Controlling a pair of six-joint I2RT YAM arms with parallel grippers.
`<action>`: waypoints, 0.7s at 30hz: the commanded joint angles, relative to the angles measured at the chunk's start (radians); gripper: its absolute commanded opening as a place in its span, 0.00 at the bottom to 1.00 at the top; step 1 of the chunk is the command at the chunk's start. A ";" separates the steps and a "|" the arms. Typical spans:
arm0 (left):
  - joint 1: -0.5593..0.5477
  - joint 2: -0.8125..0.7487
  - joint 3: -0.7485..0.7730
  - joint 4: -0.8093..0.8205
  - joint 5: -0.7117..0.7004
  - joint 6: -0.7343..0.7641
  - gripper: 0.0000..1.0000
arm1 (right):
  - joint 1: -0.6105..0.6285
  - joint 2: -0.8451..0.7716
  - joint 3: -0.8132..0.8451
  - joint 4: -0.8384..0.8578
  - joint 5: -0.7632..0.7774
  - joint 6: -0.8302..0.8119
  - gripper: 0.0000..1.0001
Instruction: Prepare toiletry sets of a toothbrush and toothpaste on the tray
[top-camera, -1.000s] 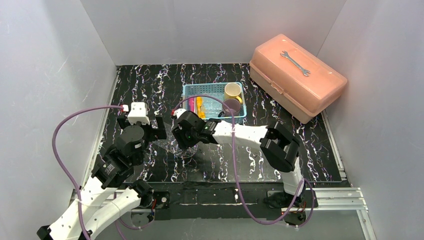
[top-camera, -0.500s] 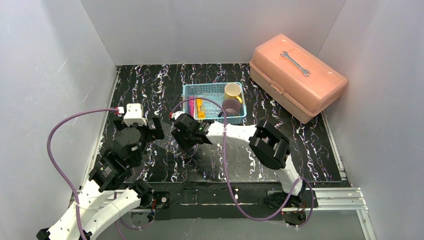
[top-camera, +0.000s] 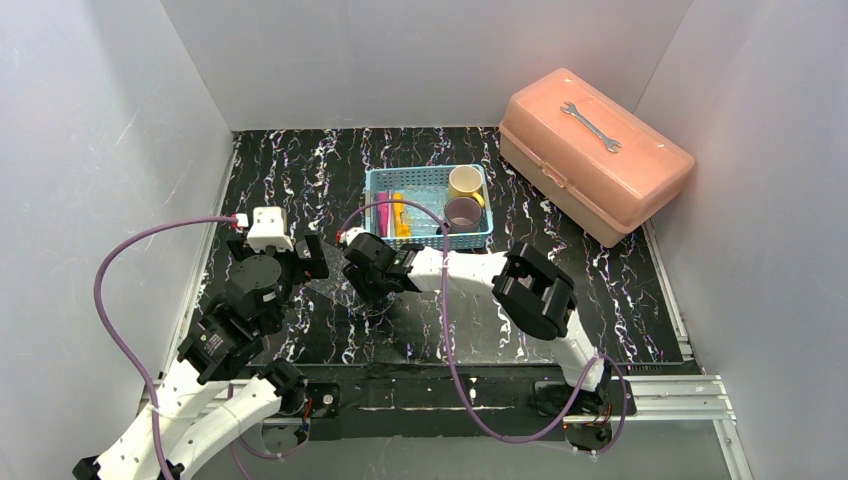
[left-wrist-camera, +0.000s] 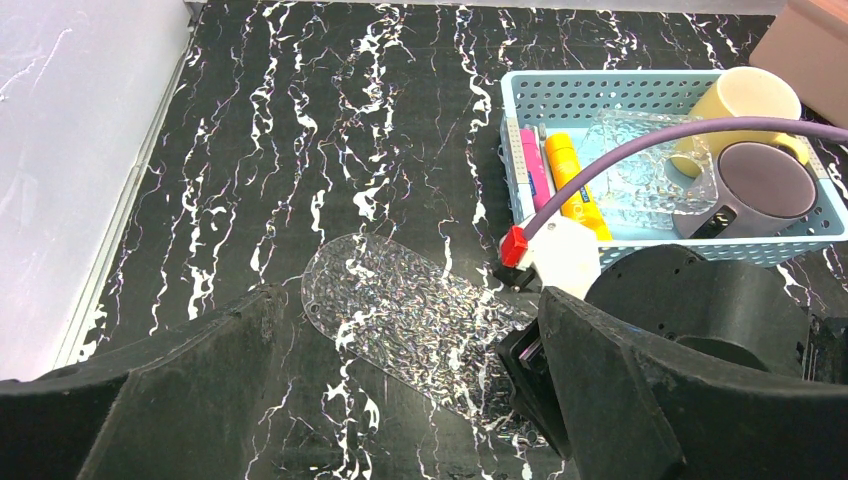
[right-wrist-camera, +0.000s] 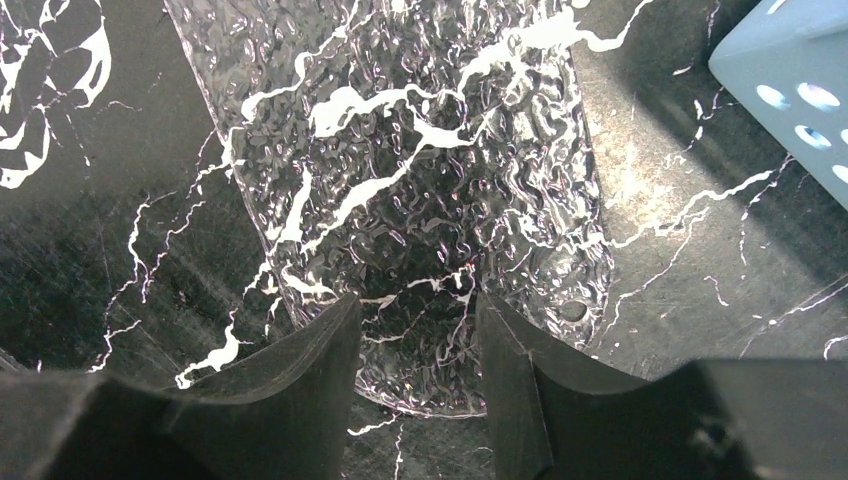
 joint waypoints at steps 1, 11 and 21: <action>-0.003 -0.004 -0.006 0.002 -0.029 -0.008 0.98 | 0.007 0.010 0.012 -0.089 0.031 -0.038 0.54; -0.002 -0.001 -0.006 0.003 -0.029 -0.008 0.98 | 0.008 -0.052 -0.138 -0.089 0.011 -0.070 0.54; -0.003 0.008 -0.006 0.002 -0.023 -0.011 0.98 | 0.007 -0.131 -0.253 -0.084 0.026 -0.069 0.55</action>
